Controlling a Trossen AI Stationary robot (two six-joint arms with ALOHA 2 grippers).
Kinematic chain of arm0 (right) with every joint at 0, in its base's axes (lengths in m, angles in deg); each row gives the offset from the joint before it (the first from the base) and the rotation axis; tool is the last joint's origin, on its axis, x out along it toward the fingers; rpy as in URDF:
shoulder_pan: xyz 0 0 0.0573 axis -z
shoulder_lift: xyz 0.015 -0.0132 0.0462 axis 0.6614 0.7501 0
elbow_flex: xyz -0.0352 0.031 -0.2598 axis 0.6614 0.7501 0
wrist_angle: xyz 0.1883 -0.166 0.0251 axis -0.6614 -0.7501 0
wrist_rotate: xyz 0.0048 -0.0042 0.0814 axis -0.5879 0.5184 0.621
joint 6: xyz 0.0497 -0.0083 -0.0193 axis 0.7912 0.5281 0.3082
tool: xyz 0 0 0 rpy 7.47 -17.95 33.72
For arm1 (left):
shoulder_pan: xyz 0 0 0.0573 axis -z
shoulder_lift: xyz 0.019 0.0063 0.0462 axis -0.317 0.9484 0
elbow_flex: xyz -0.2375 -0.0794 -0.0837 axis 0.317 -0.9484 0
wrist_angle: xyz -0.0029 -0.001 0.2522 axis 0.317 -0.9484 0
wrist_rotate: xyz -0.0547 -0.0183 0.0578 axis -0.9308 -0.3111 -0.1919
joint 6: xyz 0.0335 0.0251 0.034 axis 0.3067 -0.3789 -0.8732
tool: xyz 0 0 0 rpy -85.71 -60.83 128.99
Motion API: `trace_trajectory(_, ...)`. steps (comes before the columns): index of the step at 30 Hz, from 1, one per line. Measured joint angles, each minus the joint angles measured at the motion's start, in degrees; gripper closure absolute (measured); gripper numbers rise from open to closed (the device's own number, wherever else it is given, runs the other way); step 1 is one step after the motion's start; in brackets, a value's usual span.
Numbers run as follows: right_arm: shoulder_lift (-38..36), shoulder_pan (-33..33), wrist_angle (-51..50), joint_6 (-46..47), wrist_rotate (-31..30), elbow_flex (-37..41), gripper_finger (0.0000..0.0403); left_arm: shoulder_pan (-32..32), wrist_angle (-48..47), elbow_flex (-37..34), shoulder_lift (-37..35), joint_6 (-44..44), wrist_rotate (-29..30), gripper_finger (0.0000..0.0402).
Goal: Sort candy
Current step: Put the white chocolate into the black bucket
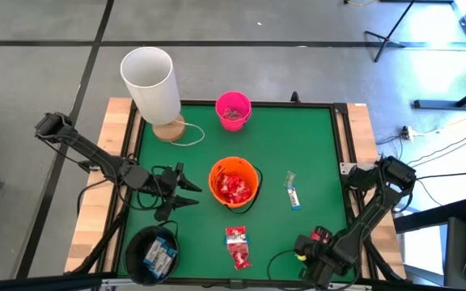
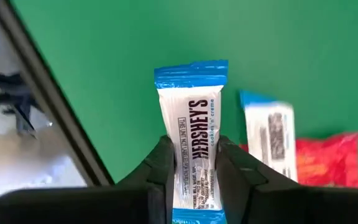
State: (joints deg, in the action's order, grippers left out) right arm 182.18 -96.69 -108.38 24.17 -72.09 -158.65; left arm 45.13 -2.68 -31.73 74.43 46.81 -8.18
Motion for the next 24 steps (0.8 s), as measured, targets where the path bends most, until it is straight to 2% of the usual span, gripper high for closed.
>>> trace_trajectory(8, -3.6, 3.7, -0.9, -8.2, -16.3, -5.9, 0.0319, 0.0, 0.0, 0.0, 0.0, 0.0, -0.1, 0.0218)
trace_trajectory(14, -3.7, 9.3, 3.1, -23.4, -26.4, -10.7, 0.0316, 0.0, 0.0, 0.0, 0.0, 0.0, -0.3, 0.0218)
trace_trajectory(18, -3.7, 14.4, 12.9, -36.8, -28.6, -11.1, 0.0315, 0.0, 0.3, 0.0, 0.0, 0.0, -0.3, 0.0218)
trace_trajectory(24, -3.2, 22.6, 29.2, -54.7, -26.7, -11.1, 0.0314, 0.2, 2.6, 0.0, 0.0, -2.2, -2.2, 0.0218)
